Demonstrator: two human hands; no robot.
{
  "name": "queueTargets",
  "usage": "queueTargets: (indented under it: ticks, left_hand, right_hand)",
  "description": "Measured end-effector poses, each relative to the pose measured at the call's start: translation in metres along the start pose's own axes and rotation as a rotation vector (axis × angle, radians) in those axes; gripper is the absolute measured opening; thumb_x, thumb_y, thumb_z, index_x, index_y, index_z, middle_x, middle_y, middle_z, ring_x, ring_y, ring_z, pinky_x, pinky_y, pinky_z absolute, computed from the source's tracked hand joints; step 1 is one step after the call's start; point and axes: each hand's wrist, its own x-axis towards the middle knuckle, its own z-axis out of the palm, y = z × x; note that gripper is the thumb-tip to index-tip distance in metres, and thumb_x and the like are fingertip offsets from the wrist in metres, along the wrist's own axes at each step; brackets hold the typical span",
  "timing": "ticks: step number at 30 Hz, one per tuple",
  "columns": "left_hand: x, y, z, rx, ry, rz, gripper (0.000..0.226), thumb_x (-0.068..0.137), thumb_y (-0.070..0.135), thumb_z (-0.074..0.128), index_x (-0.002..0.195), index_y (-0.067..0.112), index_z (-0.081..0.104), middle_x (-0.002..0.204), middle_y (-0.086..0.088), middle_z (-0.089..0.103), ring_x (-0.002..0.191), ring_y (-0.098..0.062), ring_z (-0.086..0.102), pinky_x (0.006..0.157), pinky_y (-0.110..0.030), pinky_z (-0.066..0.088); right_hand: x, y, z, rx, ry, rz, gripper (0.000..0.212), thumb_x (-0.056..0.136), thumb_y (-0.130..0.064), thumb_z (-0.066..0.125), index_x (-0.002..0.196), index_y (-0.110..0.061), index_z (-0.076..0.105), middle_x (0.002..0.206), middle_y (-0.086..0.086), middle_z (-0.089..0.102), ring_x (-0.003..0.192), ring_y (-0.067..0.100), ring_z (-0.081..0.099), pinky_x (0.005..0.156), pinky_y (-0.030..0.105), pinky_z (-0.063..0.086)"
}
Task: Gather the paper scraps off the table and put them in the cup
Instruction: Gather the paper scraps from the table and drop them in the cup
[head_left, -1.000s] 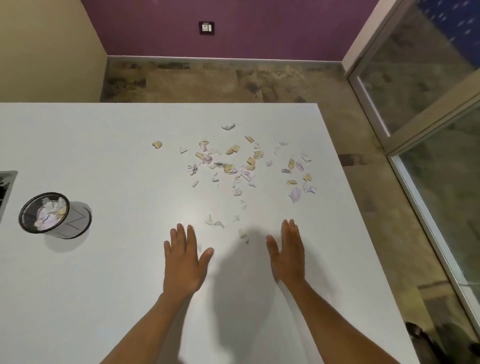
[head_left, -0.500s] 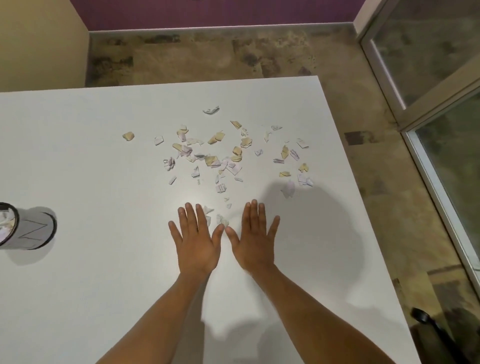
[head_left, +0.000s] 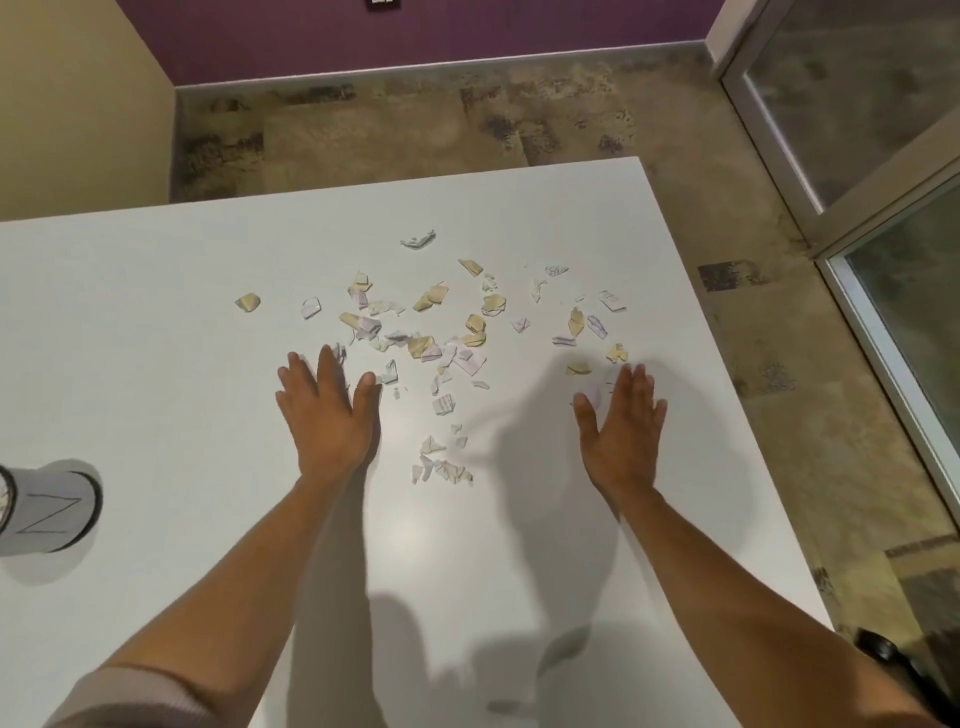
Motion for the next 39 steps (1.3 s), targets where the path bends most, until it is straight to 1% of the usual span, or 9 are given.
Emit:
queueTargets:
  ticks: [4,11,15,18,21,24,27,35,39]
  left_hand:
    - [0.019,0.006,0.010,0.112,-0.079,0.097,0.064,0.098,0.054,0.037,0.150,0.018,0.028,0.161,-0.014,0.015,0.147,-0.037,0.010,0.115,-0.060,0.007]
    - [0.018,0.022,0.025,0.074,-0.232,0.417,0.056,0.100,0.054,0.032,0.149,0.026,0.032,0.158,-0.004,0.028,0.150,-0.029,0.010,0.116,-0.059,0.003]
    - [-0.001,0.020,0.028,-0.030,-0.371,0.618,0.046,0.100,0.046,0.038,0.137,0.023,0.052,0.156,-0.005,0.034,0.149,-0.023,0.017,0.120,-0.049,0.004]
    - [-0.009,0.017,0.024,-0.313,-0.426,0.536,0.025,0.095,0.037,0.056,0.114,0.023,0.066,0.153,-0.001,0.039,0.144,-0.010,0.029,0.120,-0.031,0.020]
    - [0.000,0.031,0.015,-0.443,-0.358,0.434,0.037,0.089,0.043,0.062,0.122,0.029,0.053,0.152,0.007,0.036,0.135,-0.001,0.037,0.105,-0.014,0.033]
    - [0.012,0.049,0.020,-0.195,-0.461,0.514,0.068,0.092,0.048,0.056,0.150,0.026,0.027,0.161,0.002,0.019,0.147,-0.013,0.017,0.118,-0.032,0.015]
    - [0.008,0.054,0.031,0.041,-0.533,0.618,0.068,0.096,0.043,0.050,0.153,0.020,0.022,0.163,0.000,0.013,0.151,-0.019,0.003,0.120,-0.040,-0.002]
    - [-0.026,0.027,0.018,-0.040,-0.573,0.685,0.049,0.087,0.020,0.057,0.136,0.018,0.054,0.154,0.000,0.037,0.148,-0.016,0.020,0.122,-0.036,0.005]
    - [-0.045,0.025,-0.010,-0.178,-0.496,0.596,0.054,0.078,0.029,0.055,0.130,0.015,0.059,0.137,-0.004,0.056,0.135,-0.025,0.043,0.116,-0.033,0.020]
  right_hand:
    - [0.011,-0.014,0.006,0.022,-0.056,-0.098,0.083,0.093,-0.065,0.006,0.155,-0.011,0.000,0.164,0.006,0.001,0.151,0.019,-0.003,0.122,0.040,-0.006]
    - [0.004,-0.046,0.017,-0.042,-0.120,-0.386,0.070,0.099,-0.052,0.007,0.155,-0.010,0.006,0.163,0.006,0.008,0.151,0.016,0.002,0.123,0.040,-0.002]
    - [-0.010,-0.047,0.018,0.003,-0.193,-0.599,0.065,0.101,-0.050,0.007,0.154,-0.012,0.011,0.162,0.000,0.010,0.150,0.012,0.005,0.123,0.033,-0.003]
    - [-0.012,-0.043,0.013,0.196,-0.139,-0.561,0.054,0.104,-0.040,0.023,0.151,-0.014,0.030,0.158,-0.001,0.029,0.147,0.007,0.018,0.120,0.019,0.005]
    - [0.002,-0.049,0.007,0.228,-0.067,-0.436,0.048,0.105,-0.033,0.030,0.149,-0.015,0.035,0.156,0.000,0.033,0.145,0.010,0.024,0.120,0.022,0.015]
    - [0.011,-0.069,0.008,0.116,-0.130,-0.505,0.049,0.105,-0.032,0.027,0.151,-0.014,0.030,0.159,0.002,0.027,0.147,0.015,0.021,0.122,0.032,0.015]
    - [0.006,-0.077,0.013,0.006,-0.173,-0.615,0.048,0.105,-0.027,0.026,0.150,-0.011,0.031,0.158,0.005,0.029,0.148,0.019,0.021,0.122,0.038,0.012]
    - [-0.036,-0.060,0.009,0.066,-0.163,-0.794,0.042,0.098,-0.012,0.051,0.139,-0.002,0.049,0.146,0.012,0.047,0.140,0.027,0.039,0.118,0.044,0.028]
    - [-0.049,-0.056,-0.004,0.244,-0.266,-0.544,0.041,0.103,-0.037,0.033,0.135,-0.022,0.054,0.144,-0.003,0.050,0.139,0.012,0.038,0.116,0.033,0.031]
